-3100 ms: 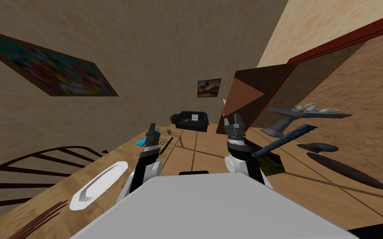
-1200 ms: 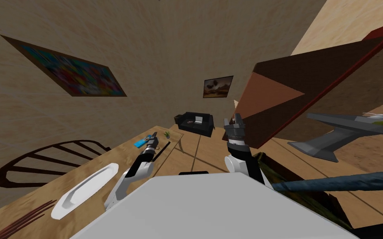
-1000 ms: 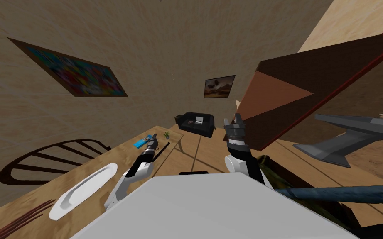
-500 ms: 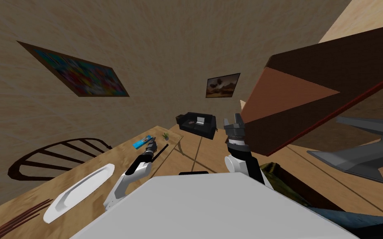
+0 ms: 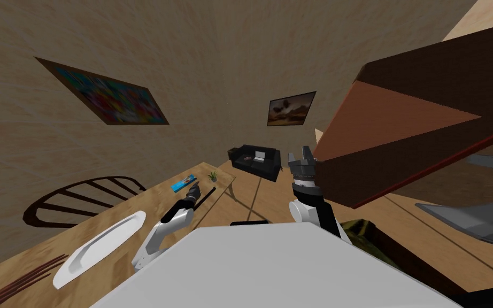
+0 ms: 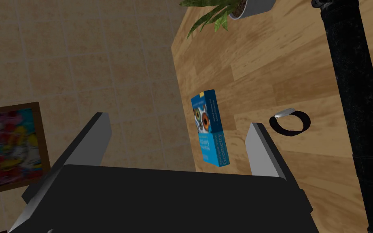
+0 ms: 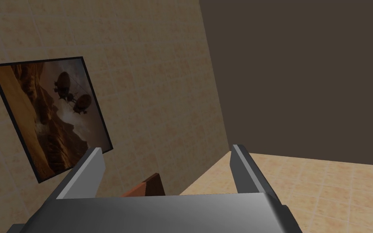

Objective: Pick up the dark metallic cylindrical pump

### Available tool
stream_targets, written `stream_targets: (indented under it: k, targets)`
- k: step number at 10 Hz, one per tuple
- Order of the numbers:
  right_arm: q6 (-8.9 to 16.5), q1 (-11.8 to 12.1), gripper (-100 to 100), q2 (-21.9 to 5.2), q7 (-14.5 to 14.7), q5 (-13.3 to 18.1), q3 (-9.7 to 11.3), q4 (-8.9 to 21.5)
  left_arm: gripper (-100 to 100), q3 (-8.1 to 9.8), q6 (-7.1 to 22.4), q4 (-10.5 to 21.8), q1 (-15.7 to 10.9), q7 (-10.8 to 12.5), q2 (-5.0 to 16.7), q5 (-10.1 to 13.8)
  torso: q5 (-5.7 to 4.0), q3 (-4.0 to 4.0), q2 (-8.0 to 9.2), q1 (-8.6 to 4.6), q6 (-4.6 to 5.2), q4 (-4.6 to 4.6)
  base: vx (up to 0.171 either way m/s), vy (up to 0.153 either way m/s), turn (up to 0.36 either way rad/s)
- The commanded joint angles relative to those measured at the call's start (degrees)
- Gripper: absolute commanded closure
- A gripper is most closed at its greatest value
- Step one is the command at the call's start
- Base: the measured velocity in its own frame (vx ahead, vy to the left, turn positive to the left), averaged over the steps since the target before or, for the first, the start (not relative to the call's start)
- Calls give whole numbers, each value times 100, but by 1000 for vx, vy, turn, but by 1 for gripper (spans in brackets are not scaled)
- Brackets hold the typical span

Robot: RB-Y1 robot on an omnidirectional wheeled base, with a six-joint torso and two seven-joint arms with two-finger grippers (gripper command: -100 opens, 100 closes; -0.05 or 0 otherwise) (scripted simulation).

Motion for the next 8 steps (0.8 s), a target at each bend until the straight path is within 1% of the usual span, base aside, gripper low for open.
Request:
stream_targets:
  k: [1,2,3,4,5,6,7,8]
  targets:
    - [0,0,0,0,0,0,0,0,-100,43,149,179,-35,41,43,55,0,0,0,0,0,0,75,-35,44]
    - [0,-1,0,0,0,0,0,0,-100,149,414,360,-109,116,66,104,0,1,2,1,3,0,97,-50,77]
    - [0,0,0,0,0,0,0,0,-100,149,466,360,-109,116,66,104,0,-2,-4,-4,1,-1,82,-47,45]
    - [0,-1,0,0,0,0,0,0,-100,256,662,545,-187,196,89,145,-1,-1,-1,-3,3,-1,93,-37,87]
    - [0,0,0,0,0,0,0,0,-100,256,788,545,-187,196,89,145,0,-3,-5,-1,1,-1,71,-35,42]
    - [0,-1,0,0,0,0,0,0,-100,363,1018,732,-269,279,111,177,0,0,1,1,3,0,83,-44,74]
    - [0,0,0,0,0,0,0,0,-100,363,1115,732,-269,279,111,177,0,-1,-1,-1,1,-1,70,-36,49]
    - [0,-1,0,0,0,0,0,0,-100,470,1295,920,-353,366,133,203,0,1,4,2,2,0,77,-37,71]
